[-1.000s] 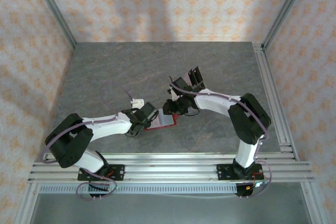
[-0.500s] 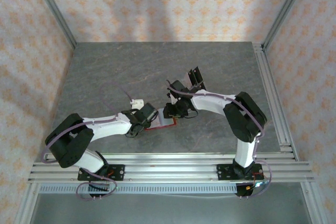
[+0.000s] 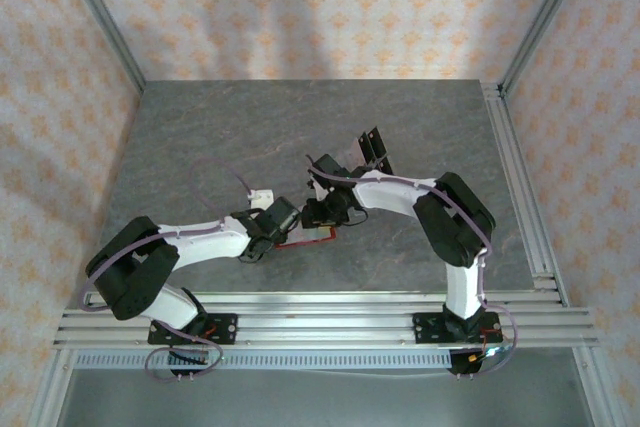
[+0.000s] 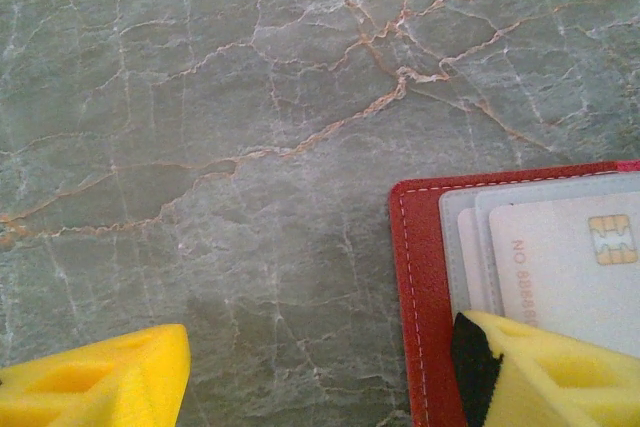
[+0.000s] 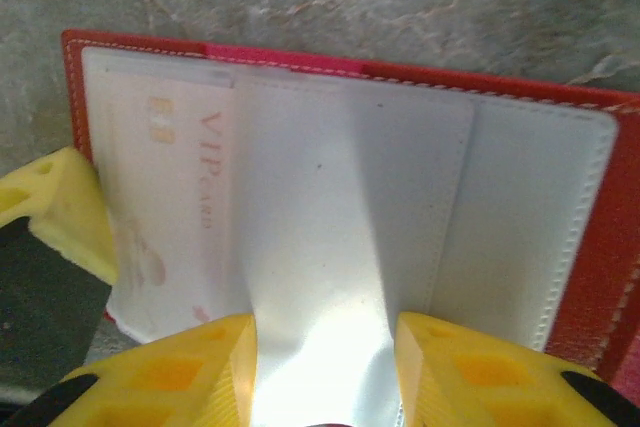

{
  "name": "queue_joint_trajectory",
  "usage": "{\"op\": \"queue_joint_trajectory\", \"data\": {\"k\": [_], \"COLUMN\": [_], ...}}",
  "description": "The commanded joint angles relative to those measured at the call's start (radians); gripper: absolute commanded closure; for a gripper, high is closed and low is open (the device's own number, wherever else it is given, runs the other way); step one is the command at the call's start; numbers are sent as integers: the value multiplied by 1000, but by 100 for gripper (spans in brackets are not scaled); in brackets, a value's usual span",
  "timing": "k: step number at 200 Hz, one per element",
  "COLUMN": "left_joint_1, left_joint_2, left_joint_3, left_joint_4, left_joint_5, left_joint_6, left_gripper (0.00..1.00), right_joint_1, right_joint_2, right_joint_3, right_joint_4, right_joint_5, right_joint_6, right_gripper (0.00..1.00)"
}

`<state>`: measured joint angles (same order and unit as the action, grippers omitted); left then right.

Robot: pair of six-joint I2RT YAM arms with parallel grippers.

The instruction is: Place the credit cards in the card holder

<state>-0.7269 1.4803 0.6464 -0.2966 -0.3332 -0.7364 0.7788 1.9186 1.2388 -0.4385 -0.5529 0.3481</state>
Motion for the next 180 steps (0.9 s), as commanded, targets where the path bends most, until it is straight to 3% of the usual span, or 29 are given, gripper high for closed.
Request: {"op": "queue_joint_trajectory", "data": {"k": [1, 57, 112, 180], "left_joint_1": [-11, -11, -11, -47], "left_joint_2": [11, -25, -173, -375], "left_joint_3": [-18, -18, -32, -135], "left_joint_4": [-3, -14, -69, -48], "left_joint_5": [-27, -30, -43, 69], "left_joint_6": [-21, -24, -20, 44], "left_gripper": [29, 29, 28, 29], "right_joint_1": [8, 8, 11, 19], "right_joint_2": [25, 25, 37, 52], "right_joint_3": [34, 41, 59, 84], "right_joint_4": [-13, 16, 32, 47], "right_joint_5": [-34, -76, -102, -102], "right_joint_6": [14, 38, 58, 84], "right_gripper": [59, 59, 59, 59]}}
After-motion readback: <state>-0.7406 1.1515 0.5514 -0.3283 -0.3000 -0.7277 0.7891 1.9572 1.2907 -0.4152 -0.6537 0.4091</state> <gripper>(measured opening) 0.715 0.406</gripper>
